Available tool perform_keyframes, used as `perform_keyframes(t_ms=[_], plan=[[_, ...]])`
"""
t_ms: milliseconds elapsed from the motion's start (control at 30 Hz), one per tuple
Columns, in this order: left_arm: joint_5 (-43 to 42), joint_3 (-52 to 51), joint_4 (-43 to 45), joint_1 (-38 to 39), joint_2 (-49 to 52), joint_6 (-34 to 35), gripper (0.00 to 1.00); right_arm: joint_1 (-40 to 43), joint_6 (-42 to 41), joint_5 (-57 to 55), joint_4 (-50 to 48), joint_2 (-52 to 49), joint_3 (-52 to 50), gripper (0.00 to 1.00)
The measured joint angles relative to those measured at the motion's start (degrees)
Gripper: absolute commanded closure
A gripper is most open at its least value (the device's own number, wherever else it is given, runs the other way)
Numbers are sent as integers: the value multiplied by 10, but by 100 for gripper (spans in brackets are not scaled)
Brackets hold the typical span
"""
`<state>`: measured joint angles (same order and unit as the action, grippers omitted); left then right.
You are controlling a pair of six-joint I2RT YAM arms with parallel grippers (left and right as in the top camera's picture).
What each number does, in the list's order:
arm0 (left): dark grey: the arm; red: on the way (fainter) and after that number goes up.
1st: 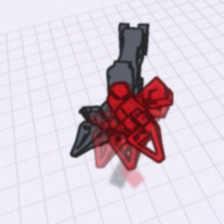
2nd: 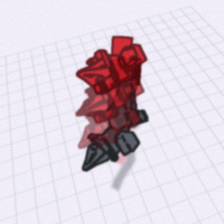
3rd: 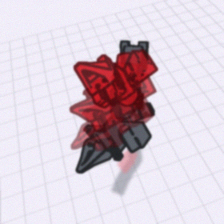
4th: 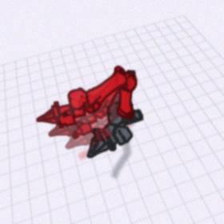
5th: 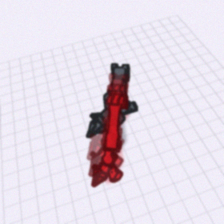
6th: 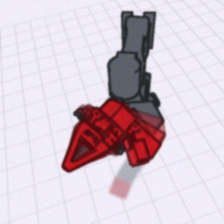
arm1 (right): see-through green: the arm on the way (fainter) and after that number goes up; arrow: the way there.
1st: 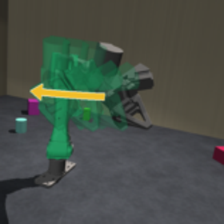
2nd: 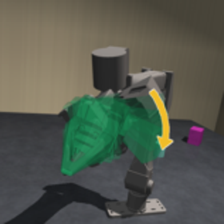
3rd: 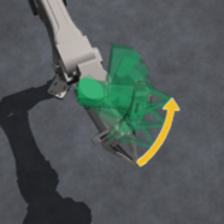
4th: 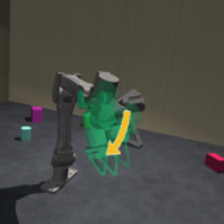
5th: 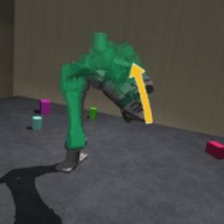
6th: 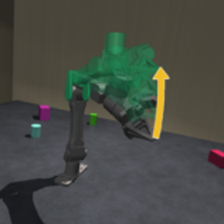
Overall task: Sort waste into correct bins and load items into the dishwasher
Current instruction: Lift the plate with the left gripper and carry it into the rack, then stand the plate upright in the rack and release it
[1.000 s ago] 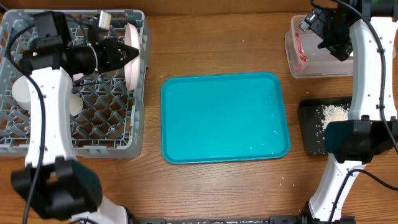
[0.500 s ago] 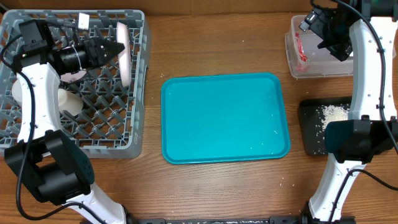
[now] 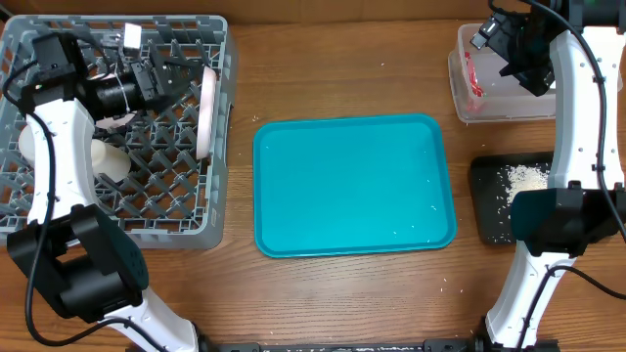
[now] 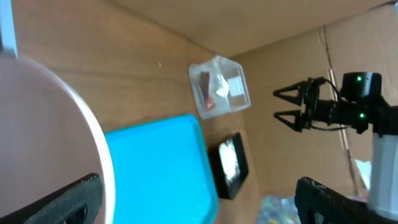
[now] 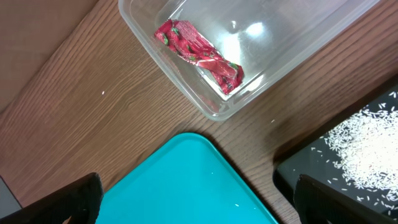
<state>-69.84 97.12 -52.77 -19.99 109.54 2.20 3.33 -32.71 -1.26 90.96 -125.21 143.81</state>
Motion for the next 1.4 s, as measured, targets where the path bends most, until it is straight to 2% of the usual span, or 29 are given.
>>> perform_keyframes(t_ms=[133, 267, 333, 400, 500, 633, 867, 900, 1067, 1167, 1233, 1333, 1400], plan=[[9, 0, -97, 0, -34, -31, 0, 0, 0, 0, 0, 0, 0, 0], [49, 2, -221, 0, -129, -80, 0, 0, 0, 0, 0, 0, 0, 0], [72, 2, -289, 0, -176, -110, 6, 0, 0, 0, 0, 0, 0, 0], [93, 2, -355, 0, -226, -149, 7, 0, 1, 0, 0, 0, 0, 0], [107, -8, -412, 0, -285, -195, 7, 0, 2, 0, 0, 0, 0, 0], [117, -87, -419, 0, -360, -225, 4, 0, 2, 0, 0, 0, 0, 0], [112, -308, -362, 0, -556, -236, 0, 0, 2, 0, 0, 0, 0, 0], [112, -313, -362, 0, -563, -236, 0, 0, 2, 0, 0, 0, 0, 0], [143, -389, -340, 0, -721, -172, 0, 0, 2, 0, 0, 0, 0, 0], [233, -397, -349, 0, -790, -69, 0, 0, 2, 0, 0, 0, 0, 0], [313, -398, -363, 0, -827, 28, 0, 0, 2, 0, 0, 0, 0, 0], [373, -399, -375, 0, -848, 107, 0, 0, 2, 0, 0, 0, 0, 0], [391, -399, -376, 0, -852, 131, 0, 0, 2, 0, 0, 0, 0, 0]])
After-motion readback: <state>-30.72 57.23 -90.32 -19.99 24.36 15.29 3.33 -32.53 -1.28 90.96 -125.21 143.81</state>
